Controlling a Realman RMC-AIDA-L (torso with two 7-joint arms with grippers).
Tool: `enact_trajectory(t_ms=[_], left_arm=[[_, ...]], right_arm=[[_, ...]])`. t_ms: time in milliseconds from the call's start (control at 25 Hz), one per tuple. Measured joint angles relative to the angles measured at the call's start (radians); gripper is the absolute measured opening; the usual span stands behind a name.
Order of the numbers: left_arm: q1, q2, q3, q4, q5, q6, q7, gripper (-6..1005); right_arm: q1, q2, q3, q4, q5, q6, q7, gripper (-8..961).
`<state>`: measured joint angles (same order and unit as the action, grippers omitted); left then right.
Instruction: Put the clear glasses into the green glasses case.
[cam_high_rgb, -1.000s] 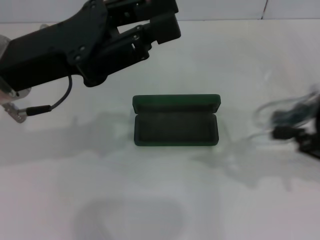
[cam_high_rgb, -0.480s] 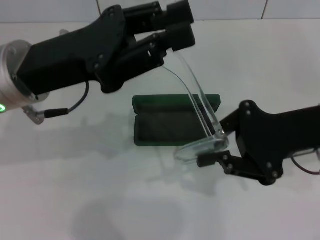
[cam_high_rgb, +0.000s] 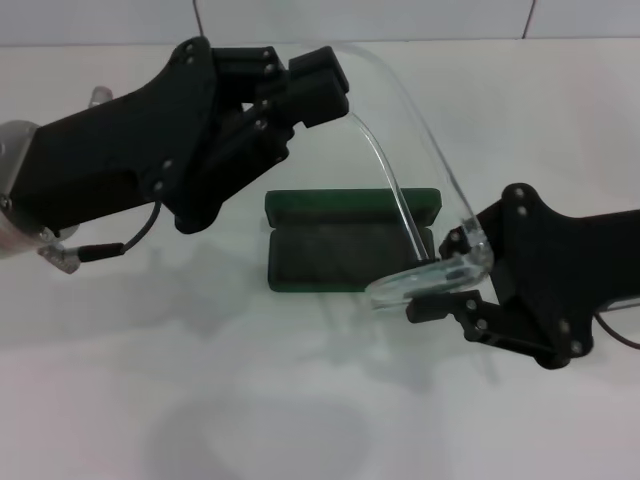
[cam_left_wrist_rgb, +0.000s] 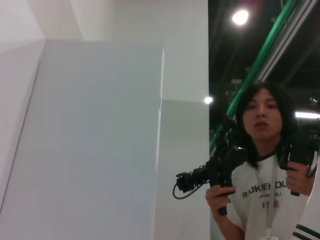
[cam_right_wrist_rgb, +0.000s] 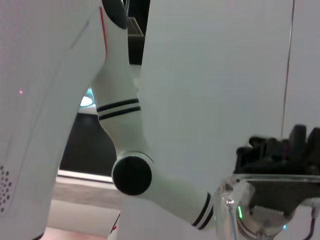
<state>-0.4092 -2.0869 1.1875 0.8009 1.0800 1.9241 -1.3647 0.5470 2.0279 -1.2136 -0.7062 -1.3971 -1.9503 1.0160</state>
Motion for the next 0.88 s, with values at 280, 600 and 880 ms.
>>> enact_trajectory(t_ms=[280, 600, 880], left_arm=[[-0.008, -0.001, 0.008, -0.014, 0.013, 0.013, 0.002, 83], [-0.025, -0.003, 0.051, -0.014, 0.014, 0.005, 0.005, 81], [-0.03, -0.004, 0.074, -0.016, 0.046, -0.089, 0.026, 79]], right_arm=[[-0.003, 0.0, -0.034, 0.007, 0.028, 0.006, -0.015, 120], [0.004, 0.0, -0.084, 0.008, 0.051, 0.057, -0.026, 121], [0.011, 0.0, -0.1, 0.008, 0.082, 0.098, -0.027, 121]])
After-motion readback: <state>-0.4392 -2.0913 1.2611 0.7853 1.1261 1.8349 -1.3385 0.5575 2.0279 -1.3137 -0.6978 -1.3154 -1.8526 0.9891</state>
